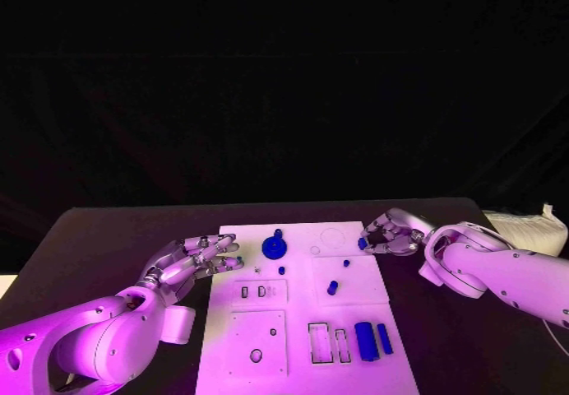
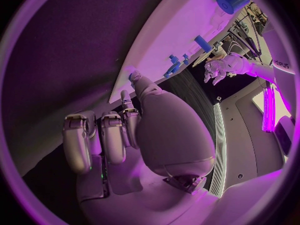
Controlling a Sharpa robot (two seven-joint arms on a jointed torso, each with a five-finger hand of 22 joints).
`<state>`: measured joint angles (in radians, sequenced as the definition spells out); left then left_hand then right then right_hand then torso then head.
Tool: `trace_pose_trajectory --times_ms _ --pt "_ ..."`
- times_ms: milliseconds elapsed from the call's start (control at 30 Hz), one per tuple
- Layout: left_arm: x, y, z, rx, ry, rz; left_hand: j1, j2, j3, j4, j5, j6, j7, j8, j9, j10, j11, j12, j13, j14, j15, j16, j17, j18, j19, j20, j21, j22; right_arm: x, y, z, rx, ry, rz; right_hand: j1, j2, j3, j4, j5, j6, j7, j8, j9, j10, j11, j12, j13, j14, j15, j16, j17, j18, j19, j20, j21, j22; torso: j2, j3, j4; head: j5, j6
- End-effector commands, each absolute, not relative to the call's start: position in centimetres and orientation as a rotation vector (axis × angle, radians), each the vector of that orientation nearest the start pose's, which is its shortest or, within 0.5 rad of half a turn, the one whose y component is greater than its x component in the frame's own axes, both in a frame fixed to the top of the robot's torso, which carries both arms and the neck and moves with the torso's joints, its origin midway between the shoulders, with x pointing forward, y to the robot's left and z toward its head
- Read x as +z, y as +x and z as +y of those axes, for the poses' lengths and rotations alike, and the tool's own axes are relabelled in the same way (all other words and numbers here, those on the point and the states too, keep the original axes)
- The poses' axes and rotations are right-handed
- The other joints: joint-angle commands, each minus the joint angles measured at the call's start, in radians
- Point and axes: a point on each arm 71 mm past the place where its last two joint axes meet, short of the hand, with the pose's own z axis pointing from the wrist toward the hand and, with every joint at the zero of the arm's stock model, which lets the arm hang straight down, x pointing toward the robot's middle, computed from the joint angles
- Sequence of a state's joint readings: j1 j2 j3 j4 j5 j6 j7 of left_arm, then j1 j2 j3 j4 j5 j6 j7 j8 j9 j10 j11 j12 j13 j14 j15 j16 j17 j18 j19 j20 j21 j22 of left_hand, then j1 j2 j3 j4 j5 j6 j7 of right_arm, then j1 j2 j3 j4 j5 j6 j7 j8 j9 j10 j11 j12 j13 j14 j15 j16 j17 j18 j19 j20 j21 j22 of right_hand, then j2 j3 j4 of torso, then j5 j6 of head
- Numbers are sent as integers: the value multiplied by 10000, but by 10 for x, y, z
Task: Assemble the parts on the task board
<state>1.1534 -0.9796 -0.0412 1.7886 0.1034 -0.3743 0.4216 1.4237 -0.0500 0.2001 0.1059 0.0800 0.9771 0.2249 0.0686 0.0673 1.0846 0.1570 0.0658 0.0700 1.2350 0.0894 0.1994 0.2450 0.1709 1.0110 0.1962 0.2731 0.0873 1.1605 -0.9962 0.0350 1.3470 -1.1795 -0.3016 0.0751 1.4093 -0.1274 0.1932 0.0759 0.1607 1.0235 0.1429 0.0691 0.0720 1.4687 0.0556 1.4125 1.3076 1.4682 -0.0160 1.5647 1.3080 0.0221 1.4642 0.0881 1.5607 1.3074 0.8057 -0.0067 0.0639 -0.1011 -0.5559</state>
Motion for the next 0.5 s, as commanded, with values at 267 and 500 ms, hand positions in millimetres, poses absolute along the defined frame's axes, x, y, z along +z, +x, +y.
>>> trace_pose_trajectory --times_ms 267,500 --pt "-179 430 201 -16408 -12597 14329 50 80 8 -60 -42 -51 6 -18 3 -59 19 -6 5 -35 13 -55 18 124 12 52 -64 -18 -187 506 -331 6248 1826 16787 -26 189 25 -111 29 239 -22 91 24 425 -16 105 1865 1026 -17 61 2628 -202 1024 19 63 2559 -2 -7 -3 75 58" --pt "-179 430 201 -16391 -12608 14341 50 80 8 -60 -42 -51 6 -18 3 -59 19 -6 5 -35 13 -55 18 124 12 52 -64 -18 -187 506 -328 6312 1814 16805 -26 189 25 -111 29 239 -22 91 24 425 -16 105 1865 1026 -17 61 2628 -202 1024 19 63 2559 -2 -13 3 81 49"
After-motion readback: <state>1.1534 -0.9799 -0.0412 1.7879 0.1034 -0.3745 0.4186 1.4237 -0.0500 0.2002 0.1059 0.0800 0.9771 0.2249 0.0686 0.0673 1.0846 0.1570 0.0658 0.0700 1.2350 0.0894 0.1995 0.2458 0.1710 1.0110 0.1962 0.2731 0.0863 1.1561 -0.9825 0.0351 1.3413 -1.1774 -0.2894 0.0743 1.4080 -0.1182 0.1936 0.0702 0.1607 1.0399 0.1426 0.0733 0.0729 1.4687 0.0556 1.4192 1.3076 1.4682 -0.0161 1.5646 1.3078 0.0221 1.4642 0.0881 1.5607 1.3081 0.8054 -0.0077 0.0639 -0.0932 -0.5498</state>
